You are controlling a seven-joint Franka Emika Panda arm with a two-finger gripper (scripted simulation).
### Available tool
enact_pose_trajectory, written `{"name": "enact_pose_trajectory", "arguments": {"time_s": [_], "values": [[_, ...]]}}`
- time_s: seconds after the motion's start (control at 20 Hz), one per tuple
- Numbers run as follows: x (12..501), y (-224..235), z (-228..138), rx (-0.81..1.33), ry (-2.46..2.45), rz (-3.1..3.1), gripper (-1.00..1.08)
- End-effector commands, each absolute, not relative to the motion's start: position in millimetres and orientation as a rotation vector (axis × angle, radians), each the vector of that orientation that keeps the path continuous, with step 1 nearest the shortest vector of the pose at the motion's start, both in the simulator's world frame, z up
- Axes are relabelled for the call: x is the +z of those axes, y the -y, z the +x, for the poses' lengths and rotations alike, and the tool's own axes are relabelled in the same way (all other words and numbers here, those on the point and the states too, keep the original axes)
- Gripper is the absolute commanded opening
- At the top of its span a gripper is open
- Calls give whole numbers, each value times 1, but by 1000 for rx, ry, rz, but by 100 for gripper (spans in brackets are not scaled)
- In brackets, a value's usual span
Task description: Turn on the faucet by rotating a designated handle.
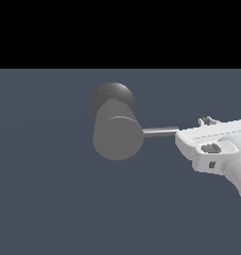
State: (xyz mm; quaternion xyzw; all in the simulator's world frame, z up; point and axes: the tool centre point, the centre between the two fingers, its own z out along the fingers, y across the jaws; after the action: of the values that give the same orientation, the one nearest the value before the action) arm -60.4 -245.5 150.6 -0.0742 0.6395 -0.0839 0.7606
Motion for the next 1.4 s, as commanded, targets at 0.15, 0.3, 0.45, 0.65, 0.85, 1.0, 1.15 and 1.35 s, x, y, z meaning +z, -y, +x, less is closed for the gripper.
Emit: {"name": "enact_pose_trajectory", "arguments": {"time_s": [0.15,0.3,0.45,0.65,0.85,1.0,1.15,1.35], "values": [[99,203,-64,-56,-1504,-122,-100],[83,187,-66,-12,-1541,-111,-100],[74,177,-68,16,-1562,-105,-100],[70,174,-69,25,-1572,-102,-100],[73,170,-68,32,-1567,-102,-100],[76,159,-68,57,-1567,-99,-100],[77,150,-68,77,-1568,-96,-100],[77,149,-68,81,-1568,-96,-100]]}}
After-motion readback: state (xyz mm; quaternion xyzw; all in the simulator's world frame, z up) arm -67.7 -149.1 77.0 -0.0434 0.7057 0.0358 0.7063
